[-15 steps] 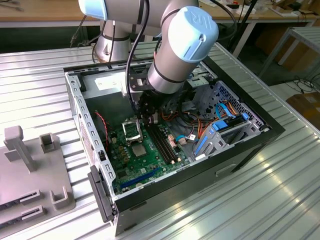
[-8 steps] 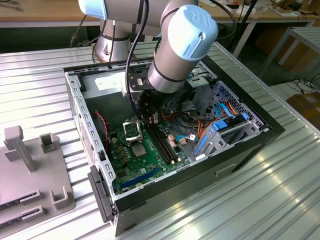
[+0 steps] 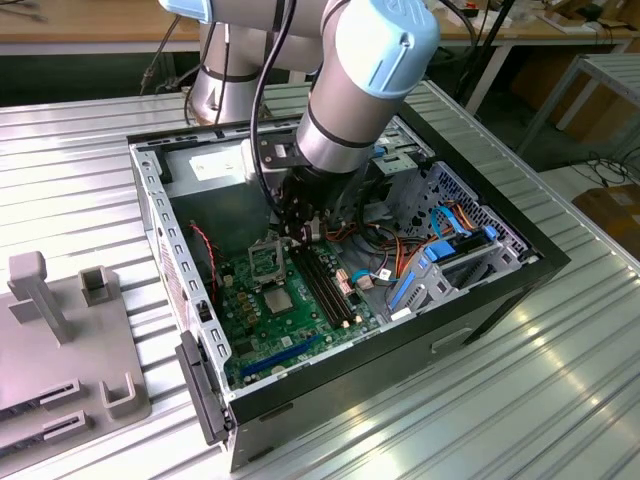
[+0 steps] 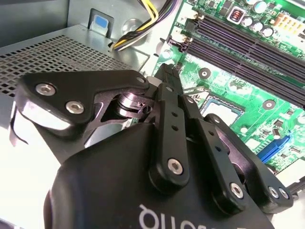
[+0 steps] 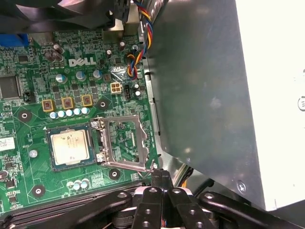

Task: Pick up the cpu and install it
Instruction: 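Close the cpu cover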

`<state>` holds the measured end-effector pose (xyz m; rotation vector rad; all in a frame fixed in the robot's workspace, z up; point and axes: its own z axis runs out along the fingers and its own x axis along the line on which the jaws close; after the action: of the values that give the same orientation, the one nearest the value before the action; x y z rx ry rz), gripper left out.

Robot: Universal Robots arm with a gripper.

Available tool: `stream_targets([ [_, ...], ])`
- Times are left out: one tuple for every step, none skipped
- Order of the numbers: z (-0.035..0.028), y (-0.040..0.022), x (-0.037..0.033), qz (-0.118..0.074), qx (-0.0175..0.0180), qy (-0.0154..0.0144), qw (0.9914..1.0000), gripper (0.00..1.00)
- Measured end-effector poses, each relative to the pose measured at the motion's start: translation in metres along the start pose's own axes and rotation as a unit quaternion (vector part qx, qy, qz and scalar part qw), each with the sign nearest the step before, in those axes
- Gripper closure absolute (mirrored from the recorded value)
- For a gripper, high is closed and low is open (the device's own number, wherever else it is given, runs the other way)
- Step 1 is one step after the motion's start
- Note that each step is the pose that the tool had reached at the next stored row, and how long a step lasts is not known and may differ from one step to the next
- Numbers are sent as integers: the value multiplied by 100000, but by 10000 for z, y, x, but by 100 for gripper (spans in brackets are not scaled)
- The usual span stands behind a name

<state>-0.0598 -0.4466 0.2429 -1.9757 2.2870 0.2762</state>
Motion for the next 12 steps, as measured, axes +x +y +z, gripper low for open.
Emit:
stream_targets([
  [-4,0,-1,0,-2,-2,100000,89],
  [-8,0,-2,-2,0,-8,100000,89],
  [-11,1,-3,-4,2,-14,100000,89],
  [-16,1,-3,-3,3,-10,100000,89],
  [-20,2,-4,-6,-1,-8,100000,89],
  [-24,4,-5,0,3,-12,100000,89],
  [-26,6,-5,3,2,-7,100000,89],
  [-27,8,-5,3,2,-7,100000,89],
  [-28,11,-4,-2,2,-8,100000,89],
  [-28,13,-4,-6,1,-13,100000,89],
  [-29,18,-4,-1,0,-8,100000,89],
  [-30,22,-4,-2,0,-4,100000,89],
])
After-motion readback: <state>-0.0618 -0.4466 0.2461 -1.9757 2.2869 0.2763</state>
